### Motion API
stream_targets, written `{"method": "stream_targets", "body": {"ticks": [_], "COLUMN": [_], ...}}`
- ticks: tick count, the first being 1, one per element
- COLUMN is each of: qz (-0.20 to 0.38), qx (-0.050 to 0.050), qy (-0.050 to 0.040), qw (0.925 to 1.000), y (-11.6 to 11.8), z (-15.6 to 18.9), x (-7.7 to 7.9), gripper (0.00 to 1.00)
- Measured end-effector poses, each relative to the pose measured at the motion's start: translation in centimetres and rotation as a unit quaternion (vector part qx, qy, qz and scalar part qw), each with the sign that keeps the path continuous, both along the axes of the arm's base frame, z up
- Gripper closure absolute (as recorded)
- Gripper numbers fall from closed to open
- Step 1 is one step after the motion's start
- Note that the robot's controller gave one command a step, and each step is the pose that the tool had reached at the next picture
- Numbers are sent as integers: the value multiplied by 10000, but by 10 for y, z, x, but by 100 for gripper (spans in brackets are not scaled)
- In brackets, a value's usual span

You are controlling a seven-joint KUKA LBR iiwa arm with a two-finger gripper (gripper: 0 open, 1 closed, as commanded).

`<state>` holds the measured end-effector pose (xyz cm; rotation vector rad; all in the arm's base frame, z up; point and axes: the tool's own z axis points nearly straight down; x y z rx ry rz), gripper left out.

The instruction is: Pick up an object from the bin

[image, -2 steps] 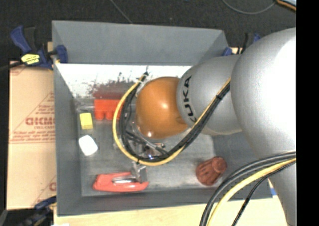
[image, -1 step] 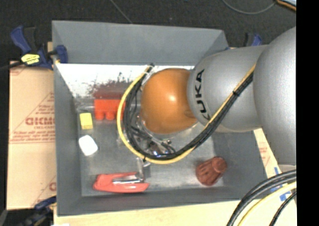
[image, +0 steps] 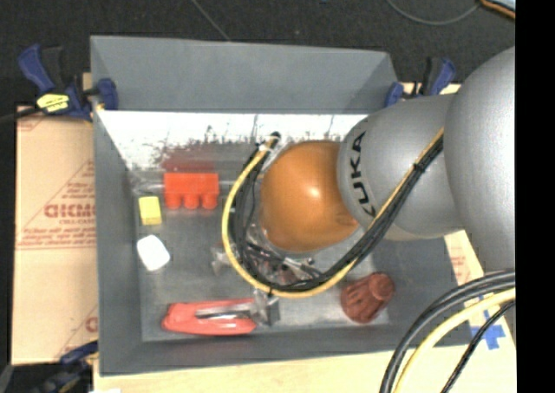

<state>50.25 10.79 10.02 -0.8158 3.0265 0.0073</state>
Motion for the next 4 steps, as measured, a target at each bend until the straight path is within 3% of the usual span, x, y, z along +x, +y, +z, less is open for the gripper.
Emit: {"method": "stream_targets", "body": {"ticks": [1, 2, 4], "qz": [128, -1589, -1592], "qx": [-2, 36, 38], "qy": [-25, -51, -52], "qw": [9999, 9873, 9872], "y": [67, 69, 69], "z": [-28, -26, -25], "x": [-14, -6, -6], "gripper": [0, 100, 100]}}
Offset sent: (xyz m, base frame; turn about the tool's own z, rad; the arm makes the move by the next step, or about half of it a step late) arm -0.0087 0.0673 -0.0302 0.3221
